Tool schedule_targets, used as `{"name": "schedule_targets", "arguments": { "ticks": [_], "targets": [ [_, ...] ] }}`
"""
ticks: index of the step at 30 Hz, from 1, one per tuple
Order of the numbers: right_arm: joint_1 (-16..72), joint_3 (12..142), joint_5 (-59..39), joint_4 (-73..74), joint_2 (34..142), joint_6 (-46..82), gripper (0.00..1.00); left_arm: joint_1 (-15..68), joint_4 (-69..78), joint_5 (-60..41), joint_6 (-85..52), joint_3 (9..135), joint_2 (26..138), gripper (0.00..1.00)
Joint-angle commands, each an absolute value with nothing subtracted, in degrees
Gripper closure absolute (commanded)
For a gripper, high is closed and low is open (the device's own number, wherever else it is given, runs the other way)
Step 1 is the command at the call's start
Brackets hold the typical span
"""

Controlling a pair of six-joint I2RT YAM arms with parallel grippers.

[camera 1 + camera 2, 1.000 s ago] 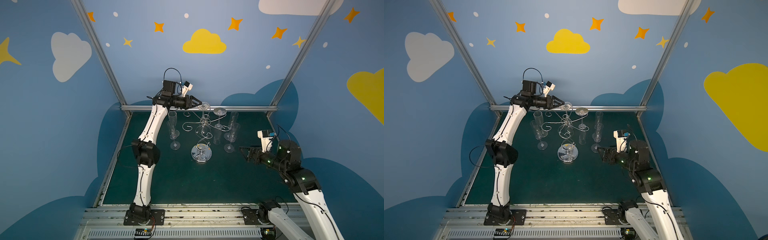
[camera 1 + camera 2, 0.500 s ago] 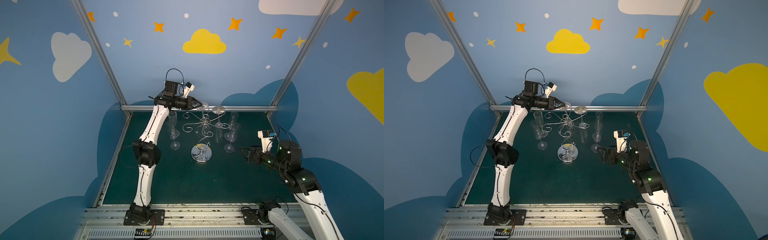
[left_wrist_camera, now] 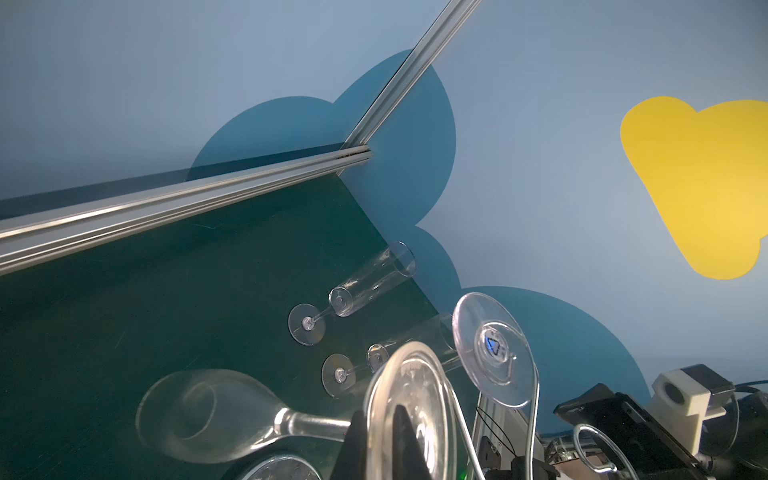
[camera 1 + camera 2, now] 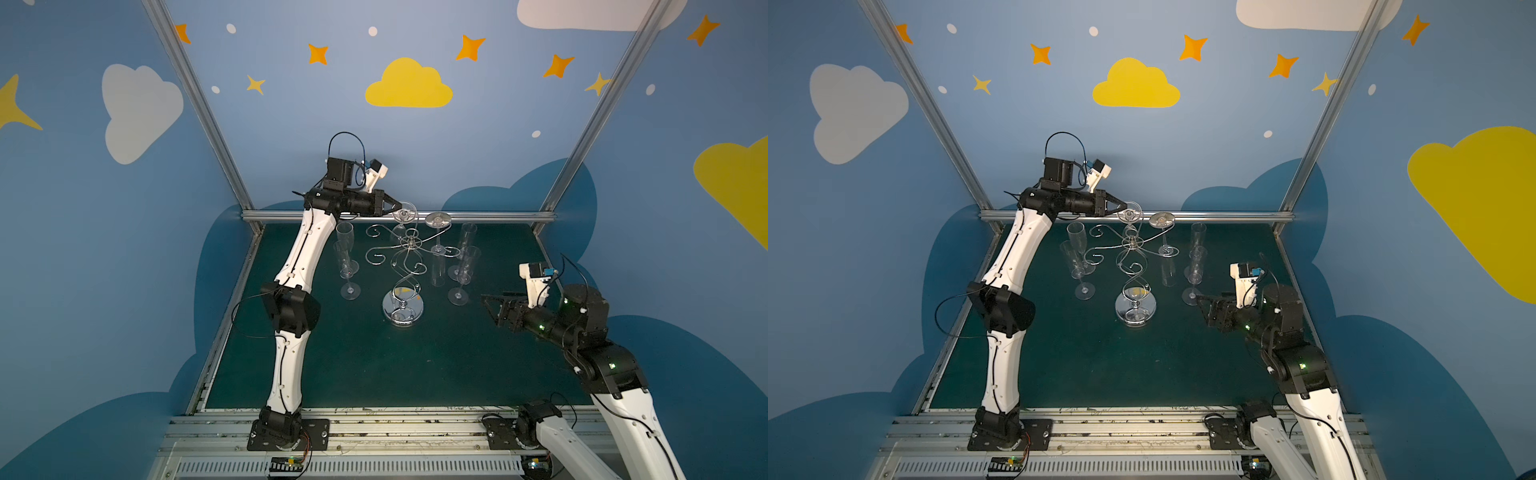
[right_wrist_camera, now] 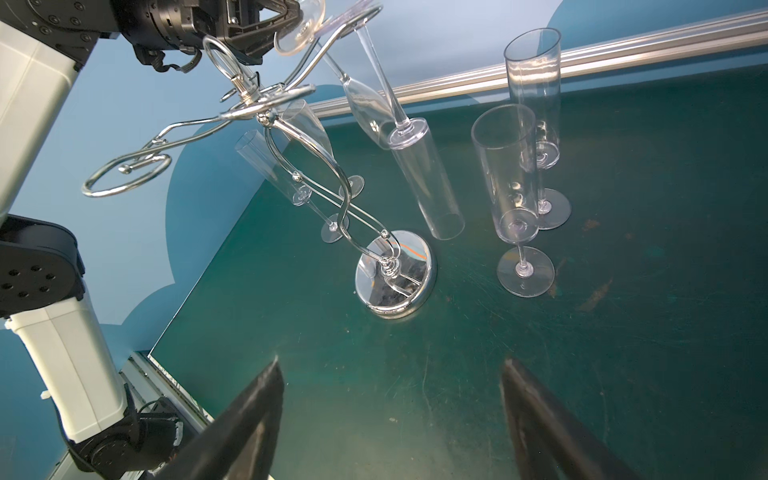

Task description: Take the wine glass off the wine glass rack

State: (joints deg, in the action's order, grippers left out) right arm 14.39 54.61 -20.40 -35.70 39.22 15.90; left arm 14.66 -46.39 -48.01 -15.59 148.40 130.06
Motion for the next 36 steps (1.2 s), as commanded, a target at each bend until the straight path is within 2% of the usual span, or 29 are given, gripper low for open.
{"name": "schedule_targets", "arguments": {
  "ticks": [1,9,24,36],
  "targets": [
    [14.59,53.79,-19.84,-36.38,38.26,16.3,0.19,15.2,-49.11,-46.85,-13.71,148.89,128.76,0.9],
    [14.59,53.35,-19.38,-36.92,36.83,16.57,0.19,15.48,-49.31,-46.54,-14.59,148.58,128.08,0.97],
    [14.59,53.44,-18.81,-37.84,34.85,17.35,0.19,15.09,-39.3,-49.28,-27.98,146.4,125.03,0.97],
    [14.59,53.17,-18.81,-38.45,33.5,16.99,0.19,16.34,-34.2,-50.22,-33.71,144.92,123.89,0.97]
  ]
}}
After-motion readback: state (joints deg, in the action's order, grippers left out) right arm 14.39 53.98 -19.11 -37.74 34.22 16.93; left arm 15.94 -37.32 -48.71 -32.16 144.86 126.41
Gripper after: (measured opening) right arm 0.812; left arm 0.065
